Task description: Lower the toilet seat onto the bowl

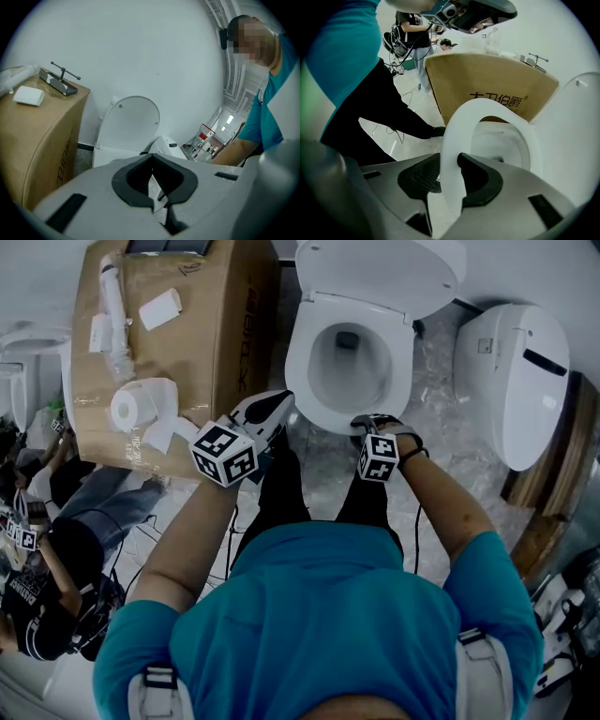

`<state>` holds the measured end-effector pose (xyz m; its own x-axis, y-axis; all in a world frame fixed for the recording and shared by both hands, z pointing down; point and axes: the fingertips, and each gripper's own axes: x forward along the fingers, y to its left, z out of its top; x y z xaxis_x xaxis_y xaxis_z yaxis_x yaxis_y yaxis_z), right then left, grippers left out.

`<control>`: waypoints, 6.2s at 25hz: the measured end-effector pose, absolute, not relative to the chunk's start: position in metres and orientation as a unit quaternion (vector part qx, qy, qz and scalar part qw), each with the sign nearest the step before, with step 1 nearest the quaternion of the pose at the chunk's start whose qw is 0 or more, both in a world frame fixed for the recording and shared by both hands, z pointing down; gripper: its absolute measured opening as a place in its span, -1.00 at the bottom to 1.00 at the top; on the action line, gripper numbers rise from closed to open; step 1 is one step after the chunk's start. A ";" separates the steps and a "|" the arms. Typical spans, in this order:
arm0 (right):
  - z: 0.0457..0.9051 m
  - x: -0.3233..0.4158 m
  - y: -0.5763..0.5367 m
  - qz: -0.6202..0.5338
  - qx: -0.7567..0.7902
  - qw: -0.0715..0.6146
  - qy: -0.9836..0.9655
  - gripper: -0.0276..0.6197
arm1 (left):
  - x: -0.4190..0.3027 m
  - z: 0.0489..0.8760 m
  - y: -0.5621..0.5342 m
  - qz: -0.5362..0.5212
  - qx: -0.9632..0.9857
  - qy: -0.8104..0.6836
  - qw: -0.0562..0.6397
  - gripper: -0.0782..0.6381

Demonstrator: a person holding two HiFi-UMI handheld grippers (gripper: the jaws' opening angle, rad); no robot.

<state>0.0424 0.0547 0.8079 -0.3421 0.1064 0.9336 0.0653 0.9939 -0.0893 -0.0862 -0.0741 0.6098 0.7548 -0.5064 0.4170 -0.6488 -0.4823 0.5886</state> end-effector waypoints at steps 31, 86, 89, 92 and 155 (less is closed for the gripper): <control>0.886 0.040 0.076 -0.012 -0.065 0.598 -0.799 -0.44 | -0.086 0.654 -0.079 0.103 0.855 -0.330 0.386 -0.77; 0.960 0.041 0.078 0.033 -0.069 0.642 -0.763 -0.46 | -0.088 0.663 -0.062 0.093 0.851 -0.324 0.403 -0.77; 0.943 0.043 0.073 0.038 -0.063 0.629 -0.774 -0.43 | -0.090 0.651 -0.063 0.092 0.853 -0.326 0.398 -0.77; 0.913 0.042 0.067 0.050 -0.048 0.607 -0.791 -0.43 | -0.090 0.631 -0.065 0.090 0.855 -0.329 0.390 -0.77; 0.106 0.151 -0.100 0.080 0.380 -0.041 -0.921 -0.92 | -0.051 0.101 -0.098 -0.097 0.948 -0.297 0.066 -0.77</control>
